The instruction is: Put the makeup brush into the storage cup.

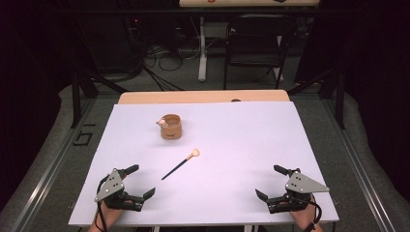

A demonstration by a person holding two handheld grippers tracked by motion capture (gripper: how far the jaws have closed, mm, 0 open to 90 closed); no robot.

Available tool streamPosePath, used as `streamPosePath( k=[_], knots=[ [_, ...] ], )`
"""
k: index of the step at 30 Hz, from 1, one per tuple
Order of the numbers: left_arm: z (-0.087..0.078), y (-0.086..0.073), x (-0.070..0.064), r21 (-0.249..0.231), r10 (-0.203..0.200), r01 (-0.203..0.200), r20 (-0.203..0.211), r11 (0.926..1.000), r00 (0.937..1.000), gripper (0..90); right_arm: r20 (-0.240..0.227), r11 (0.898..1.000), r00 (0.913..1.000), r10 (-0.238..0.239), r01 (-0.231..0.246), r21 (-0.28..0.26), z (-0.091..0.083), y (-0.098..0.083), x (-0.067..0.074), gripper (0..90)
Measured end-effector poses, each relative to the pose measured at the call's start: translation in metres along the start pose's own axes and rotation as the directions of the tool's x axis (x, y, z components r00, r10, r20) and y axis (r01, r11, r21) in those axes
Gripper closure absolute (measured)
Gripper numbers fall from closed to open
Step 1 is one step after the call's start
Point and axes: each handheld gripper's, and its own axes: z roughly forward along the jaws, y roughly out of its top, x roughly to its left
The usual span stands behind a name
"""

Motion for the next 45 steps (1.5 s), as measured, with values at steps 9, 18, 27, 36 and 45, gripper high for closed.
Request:
streamPosePath(
  k=[9, 18, 27, 36, 45],
  knots=[
    [0.004, 0.001, -0.001, 0.019, -0.001, 0.001, -0.002, 0.9998, 1.0000, 0.0, 0.004, 1.000, 1.0000, 0.004, -0.004, -0.001, -0.002, -0.001, 0.000, 0.0],
    [0.011, 0.001, -0.001, 0.038, 0.008, -0.008, -0.008, 0.9992, 0.9999, 0.0, 0.018, 1.000, 0.9997, 0.019, -0.019, -0.012, -0.002, -0.003, -0.002, 0.0],
    [0.018, 0.004, 0.002, 0.050, -0.005, 0.005, -0.015, 0.9987, 0.9999, 0.0, 0.026, 1.000, 0.9996, 0.009, -0.009, -0.006, -0.001, -0.002, -0.001, 0.0],
    [0.025, 0.016, 0.003, 0.070, 0.005, -0.003, -0.025, 0.9975, 0.9997, 0.0, 0.023, 1.000, 0.9997, 0.013, -0.013, -0.003, 0.000, -0.002, -0.001, 0.0],
    [0.032, 0.024, 0.008, 0.113, 0.011, -0.008, -0.025, 0.9936, 0.9996, 0.1, 0.021, 1.000, 0.9998, 0.006, -0.006, -0.007, 0.000, -0.001, 0.001, 0.0]
  ],
)
